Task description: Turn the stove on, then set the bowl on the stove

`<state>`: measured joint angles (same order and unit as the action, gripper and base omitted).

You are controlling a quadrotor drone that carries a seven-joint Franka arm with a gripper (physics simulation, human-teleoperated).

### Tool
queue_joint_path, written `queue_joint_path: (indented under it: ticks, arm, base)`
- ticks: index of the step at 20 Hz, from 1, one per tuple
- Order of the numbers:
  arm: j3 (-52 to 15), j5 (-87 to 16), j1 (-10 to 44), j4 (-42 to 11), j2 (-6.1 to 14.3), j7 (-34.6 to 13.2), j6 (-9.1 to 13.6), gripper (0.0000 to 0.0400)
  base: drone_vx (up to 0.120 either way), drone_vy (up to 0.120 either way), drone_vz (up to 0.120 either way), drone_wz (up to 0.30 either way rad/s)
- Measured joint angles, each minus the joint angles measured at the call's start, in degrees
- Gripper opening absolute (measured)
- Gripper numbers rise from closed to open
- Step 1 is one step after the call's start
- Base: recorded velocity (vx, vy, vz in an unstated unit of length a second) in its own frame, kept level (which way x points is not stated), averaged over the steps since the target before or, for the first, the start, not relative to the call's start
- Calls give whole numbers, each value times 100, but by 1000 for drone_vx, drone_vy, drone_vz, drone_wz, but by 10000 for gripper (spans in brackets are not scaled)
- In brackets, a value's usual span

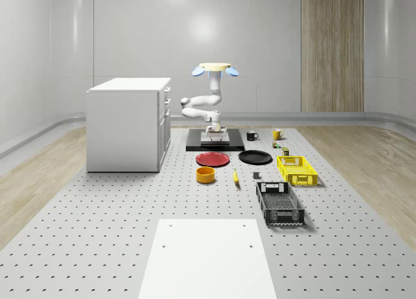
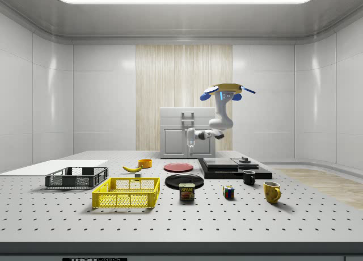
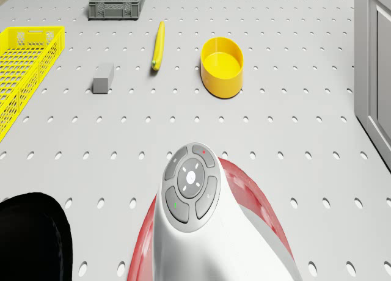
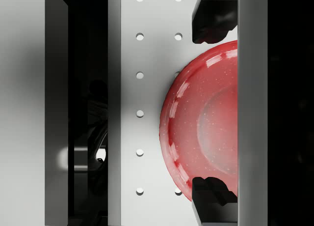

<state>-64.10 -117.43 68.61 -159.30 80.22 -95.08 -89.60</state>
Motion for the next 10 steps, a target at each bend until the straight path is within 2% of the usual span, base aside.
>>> queue_joint_path:
  ticks: [7,10]
  arm:
    - [-3,9,9,2,17,-7,-16,400]
    - [-5,12,13,2,24,-10,-22,400]
  base:
    - [120,0,0,0]
    - [120,-107,0,0]
